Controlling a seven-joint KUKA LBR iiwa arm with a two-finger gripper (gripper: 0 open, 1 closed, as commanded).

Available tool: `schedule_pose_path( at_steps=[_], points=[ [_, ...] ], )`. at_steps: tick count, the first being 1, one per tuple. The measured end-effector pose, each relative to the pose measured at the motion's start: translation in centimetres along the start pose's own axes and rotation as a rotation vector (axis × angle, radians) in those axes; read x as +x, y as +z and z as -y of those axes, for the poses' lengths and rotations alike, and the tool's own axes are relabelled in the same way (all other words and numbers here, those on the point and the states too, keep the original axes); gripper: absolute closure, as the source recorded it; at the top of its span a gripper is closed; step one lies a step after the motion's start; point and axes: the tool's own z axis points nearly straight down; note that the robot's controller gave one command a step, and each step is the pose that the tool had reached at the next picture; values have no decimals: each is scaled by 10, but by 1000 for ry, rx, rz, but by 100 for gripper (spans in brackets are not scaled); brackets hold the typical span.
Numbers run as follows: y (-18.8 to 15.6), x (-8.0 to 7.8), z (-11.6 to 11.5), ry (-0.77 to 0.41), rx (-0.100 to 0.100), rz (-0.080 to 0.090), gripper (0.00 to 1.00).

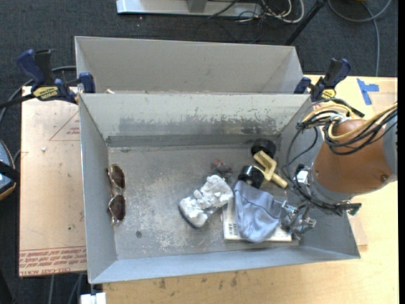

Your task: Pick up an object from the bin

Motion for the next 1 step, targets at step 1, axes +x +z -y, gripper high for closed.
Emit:
schedule_pose_path(
  at_steps=[1],
  points=[
    [-35,-8,-7,9,-11,2,100]
  ],
)
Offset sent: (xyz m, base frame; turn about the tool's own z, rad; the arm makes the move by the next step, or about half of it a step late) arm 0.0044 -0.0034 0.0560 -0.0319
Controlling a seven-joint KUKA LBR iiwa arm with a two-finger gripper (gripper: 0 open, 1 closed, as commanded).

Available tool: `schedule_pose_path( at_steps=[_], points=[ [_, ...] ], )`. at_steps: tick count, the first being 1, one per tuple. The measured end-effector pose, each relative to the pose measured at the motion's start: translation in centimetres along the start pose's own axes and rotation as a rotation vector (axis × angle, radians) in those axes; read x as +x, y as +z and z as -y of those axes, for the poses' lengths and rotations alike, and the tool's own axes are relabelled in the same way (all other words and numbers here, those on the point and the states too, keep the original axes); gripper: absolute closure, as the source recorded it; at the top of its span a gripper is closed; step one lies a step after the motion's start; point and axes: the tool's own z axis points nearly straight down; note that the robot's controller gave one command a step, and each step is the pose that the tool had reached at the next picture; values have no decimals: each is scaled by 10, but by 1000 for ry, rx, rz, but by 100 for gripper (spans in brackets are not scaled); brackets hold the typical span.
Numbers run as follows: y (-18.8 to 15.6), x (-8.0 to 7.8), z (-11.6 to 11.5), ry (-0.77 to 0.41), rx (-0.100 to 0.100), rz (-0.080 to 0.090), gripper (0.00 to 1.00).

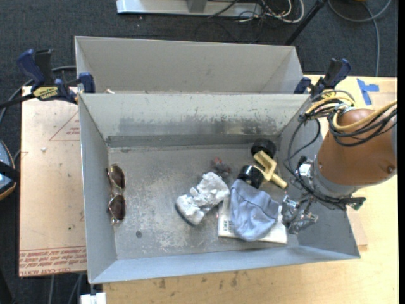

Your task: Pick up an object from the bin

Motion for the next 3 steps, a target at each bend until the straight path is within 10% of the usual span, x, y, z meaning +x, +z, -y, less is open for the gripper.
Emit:
schedule_pose_path(
  at_steps=[1,2,3],
  points=[
    [-22,8,14,-36,7,3,100],
    [-44,4,-13,-15,2,2,0],
    [-44,4,-13,-15,2,2,0]
  ],
)
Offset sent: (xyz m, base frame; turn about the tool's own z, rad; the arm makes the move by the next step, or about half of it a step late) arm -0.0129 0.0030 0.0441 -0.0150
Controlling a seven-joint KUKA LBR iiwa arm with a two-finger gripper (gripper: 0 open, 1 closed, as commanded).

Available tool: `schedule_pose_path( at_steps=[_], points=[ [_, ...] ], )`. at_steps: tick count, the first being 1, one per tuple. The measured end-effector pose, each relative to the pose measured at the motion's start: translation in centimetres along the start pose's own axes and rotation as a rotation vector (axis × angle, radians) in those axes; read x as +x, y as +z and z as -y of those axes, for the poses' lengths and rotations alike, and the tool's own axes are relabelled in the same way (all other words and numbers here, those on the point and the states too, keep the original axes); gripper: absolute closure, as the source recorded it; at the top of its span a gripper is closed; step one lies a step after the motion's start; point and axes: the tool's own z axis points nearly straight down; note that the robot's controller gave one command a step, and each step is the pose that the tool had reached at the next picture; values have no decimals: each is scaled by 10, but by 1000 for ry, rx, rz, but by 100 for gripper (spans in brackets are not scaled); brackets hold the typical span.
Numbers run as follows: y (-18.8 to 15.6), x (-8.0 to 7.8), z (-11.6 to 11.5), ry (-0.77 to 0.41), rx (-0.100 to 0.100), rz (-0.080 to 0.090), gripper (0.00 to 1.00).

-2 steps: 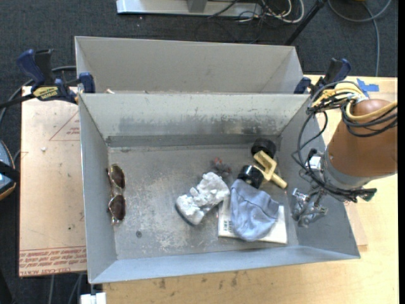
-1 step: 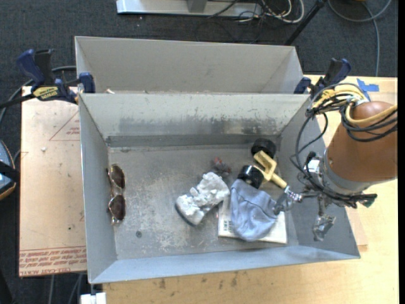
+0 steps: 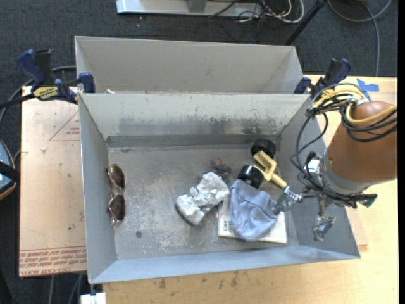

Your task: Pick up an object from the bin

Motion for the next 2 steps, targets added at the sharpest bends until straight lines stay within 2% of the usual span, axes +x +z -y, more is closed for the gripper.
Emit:
schedule_pose_path(
  at_steps=[1,2],
  points=[
    [35,-13,-1,-227,8,0,0],
    [69,-44,10,-588,2,-2,100]
  ],
)
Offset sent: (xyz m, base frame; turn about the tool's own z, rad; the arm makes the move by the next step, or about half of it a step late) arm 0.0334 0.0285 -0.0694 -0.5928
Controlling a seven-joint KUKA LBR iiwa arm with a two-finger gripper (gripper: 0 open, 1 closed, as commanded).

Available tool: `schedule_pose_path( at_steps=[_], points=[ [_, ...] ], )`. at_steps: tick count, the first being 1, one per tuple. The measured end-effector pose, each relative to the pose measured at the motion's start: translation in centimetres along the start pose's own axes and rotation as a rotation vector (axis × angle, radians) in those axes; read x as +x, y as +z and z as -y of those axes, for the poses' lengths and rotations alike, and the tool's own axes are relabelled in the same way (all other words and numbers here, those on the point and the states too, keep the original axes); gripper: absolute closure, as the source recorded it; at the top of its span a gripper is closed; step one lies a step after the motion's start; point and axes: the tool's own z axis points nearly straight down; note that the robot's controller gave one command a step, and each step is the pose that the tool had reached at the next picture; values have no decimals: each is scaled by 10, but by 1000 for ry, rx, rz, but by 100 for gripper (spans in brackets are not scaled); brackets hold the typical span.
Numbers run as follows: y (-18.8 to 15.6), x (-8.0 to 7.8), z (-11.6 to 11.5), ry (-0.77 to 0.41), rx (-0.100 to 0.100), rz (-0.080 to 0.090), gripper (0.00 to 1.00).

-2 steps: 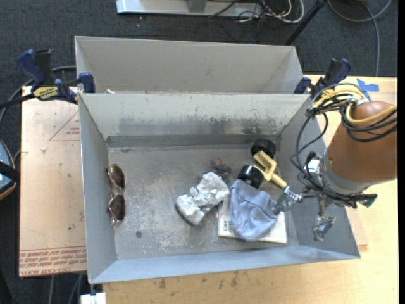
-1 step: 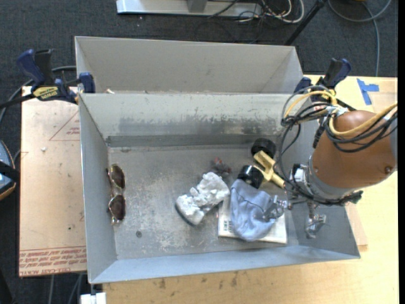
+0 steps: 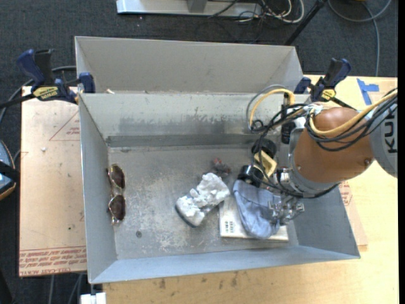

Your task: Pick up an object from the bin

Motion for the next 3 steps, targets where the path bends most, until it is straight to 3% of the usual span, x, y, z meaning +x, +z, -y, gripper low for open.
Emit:
schedule_pose_path(
  at_steps=[1,2,3],
  points=[
    [0,0,0,0,0,0,100],
    [-60,17,45,54,-1,3,100],
    [-60,17,45,55,-1,3,100]
  ],
)
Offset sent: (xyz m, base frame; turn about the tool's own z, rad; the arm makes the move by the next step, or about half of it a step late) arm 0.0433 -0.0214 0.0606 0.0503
